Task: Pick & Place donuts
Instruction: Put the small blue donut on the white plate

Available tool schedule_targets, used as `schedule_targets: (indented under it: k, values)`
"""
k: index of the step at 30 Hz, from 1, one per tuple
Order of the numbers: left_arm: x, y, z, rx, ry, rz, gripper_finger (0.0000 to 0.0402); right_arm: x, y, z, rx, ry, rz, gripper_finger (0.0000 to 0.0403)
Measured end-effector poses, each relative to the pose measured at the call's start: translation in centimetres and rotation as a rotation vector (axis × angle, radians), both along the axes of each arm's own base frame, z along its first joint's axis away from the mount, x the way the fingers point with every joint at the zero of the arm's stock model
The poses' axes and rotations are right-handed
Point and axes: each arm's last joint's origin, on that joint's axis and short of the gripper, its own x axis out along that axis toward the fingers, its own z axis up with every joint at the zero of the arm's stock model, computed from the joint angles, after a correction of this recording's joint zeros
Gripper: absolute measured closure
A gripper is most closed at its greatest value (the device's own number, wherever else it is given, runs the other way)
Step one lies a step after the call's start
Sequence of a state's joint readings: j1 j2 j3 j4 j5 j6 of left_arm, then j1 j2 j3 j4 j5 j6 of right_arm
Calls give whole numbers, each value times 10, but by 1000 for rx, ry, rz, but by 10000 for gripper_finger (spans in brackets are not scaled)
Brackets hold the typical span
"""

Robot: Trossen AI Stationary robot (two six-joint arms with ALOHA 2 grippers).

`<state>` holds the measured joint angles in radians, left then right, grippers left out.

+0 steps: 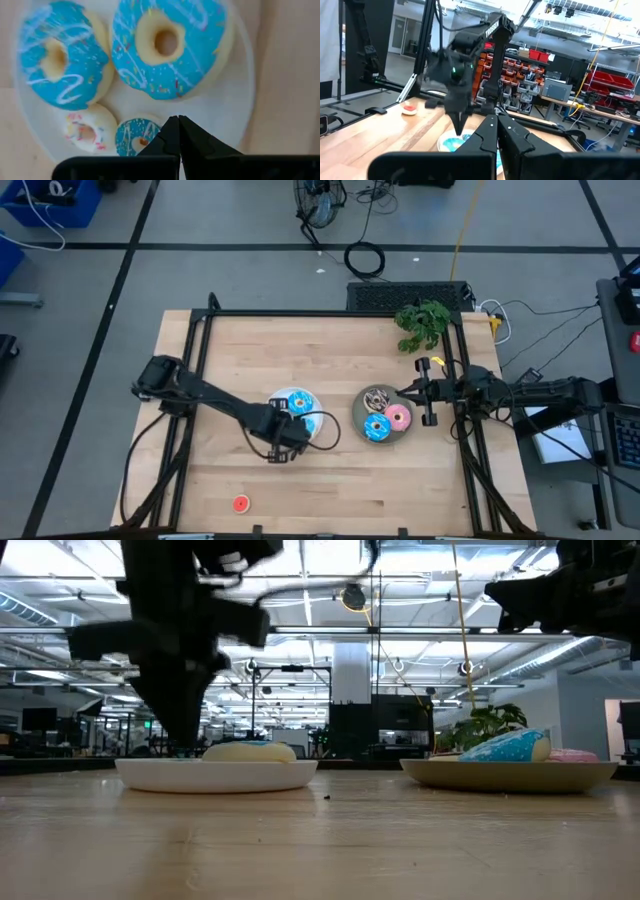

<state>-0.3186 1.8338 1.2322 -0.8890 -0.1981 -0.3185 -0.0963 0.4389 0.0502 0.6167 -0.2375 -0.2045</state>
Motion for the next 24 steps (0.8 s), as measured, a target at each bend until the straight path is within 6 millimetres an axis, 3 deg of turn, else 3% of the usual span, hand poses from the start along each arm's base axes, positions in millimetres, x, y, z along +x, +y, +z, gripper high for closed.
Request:
schedule_targets:
  k: [8, 24]
  values:
    - [7, 14, -26, -6, 114, 1, 397, 0, 0, 0, -2, 4, 0, 403]
    - [-6, 12, -12, 53, 145, 57, 390, 0, 0, -1, -14, 5, -2, 403]
